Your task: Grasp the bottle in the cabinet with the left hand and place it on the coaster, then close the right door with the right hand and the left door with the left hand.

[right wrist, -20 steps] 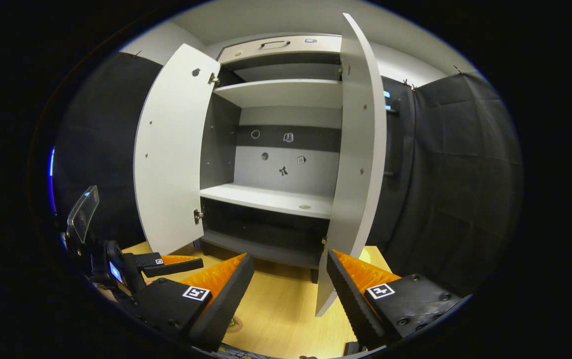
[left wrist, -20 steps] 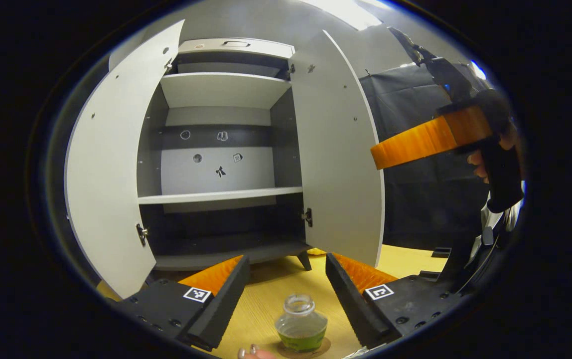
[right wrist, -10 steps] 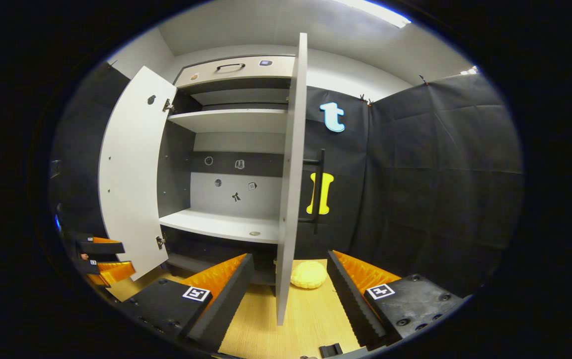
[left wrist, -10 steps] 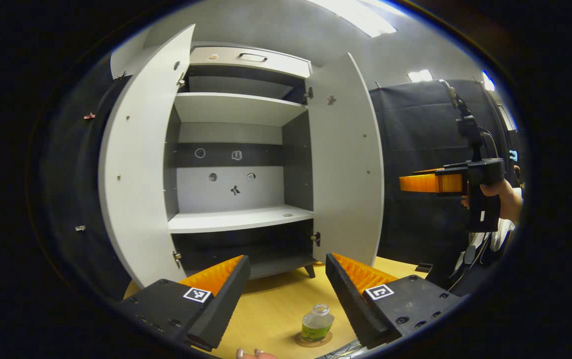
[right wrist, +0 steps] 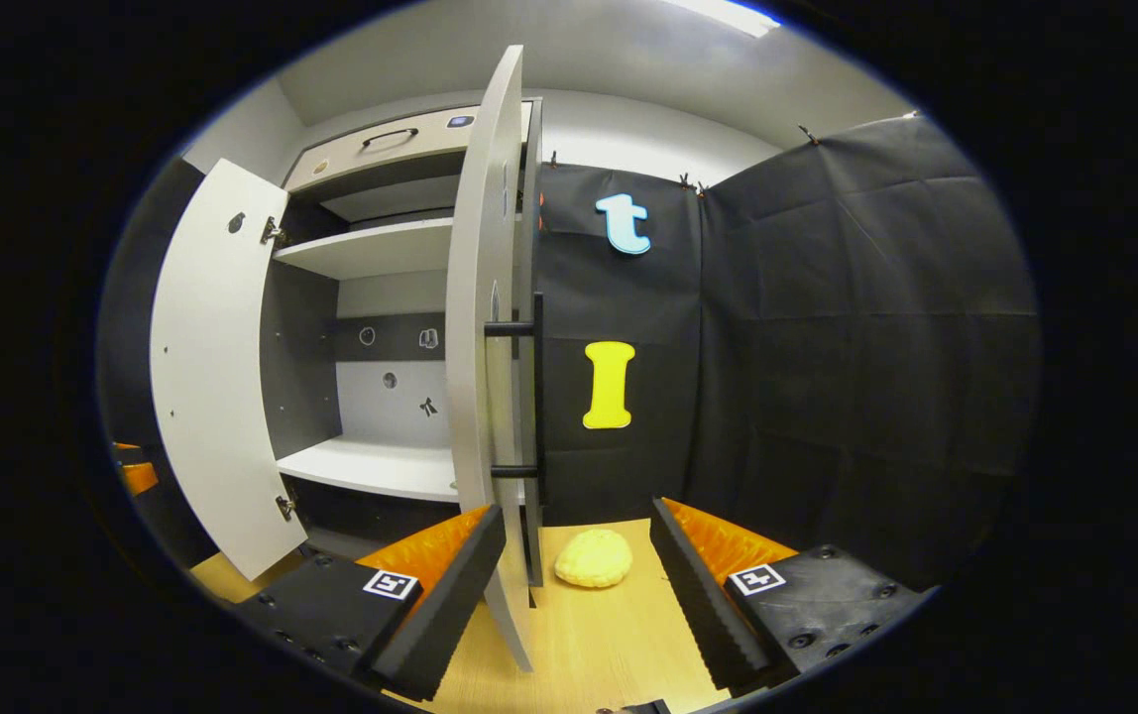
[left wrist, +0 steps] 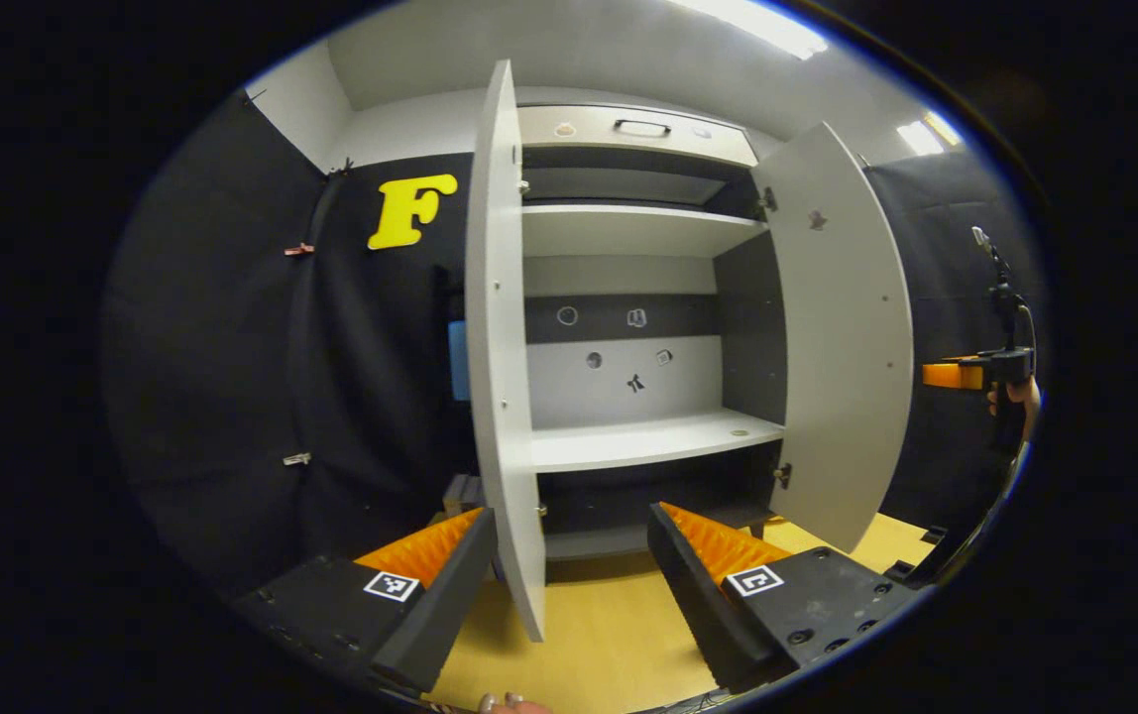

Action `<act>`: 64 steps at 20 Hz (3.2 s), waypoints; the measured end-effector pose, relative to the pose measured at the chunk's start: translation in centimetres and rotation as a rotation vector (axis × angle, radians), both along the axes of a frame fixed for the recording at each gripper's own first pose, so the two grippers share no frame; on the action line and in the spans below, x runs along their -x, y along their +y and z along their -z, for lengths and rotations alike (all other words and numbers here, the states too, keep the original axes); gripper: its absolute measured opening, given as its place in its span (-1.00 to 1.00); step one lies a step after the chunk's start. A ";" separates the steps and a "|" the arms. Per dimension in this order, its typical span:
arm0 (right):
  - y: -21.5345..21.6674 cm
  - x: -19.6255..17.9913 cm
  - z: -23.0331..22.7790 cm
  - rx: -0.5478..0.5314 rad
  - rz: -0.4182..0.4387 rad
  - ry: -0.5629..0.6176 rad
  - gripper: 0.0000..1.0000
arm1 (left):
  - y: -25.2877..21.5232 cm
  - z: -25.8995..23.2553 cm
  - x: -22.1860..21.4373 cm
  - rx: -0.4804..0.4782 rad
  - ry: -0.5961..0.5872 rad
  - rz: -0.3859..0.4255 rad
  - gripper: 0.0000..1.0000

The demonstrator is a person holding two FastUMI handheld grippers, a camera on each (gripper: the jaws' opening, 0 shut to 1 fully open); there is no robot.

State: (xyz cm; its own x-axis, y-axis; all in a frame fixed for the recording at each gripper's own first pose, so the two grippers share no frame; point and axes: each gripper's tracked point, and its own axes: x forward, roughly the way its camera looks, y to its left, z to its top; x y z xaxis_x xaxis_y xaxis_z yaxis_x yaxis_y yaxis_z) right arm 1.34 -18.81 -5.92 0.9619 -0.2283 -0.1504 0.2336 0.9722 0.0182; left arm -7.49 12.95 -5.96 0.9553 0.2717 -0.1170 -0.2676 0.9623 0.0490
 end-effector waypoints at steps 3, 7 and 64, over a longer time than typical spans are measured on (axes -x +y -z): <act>0.0 -0.8 0.7 0.019 -0.044 0.008 0.95 | 1.9 -0.3 1.1 0.010 -0.001 -0.079 0.93; 0.0 -1.8 1.6 0.047 -0.094 0.026 0.93 | 2.7 -1.1 1.4 -0.001 -0.013 -0.125 0.94; 14.2 -8.5 4.4 -0.075 -0.495 0.044 0.93 | 1.9 -4.1 -10.5 0.108 -0.103 0.109 0.87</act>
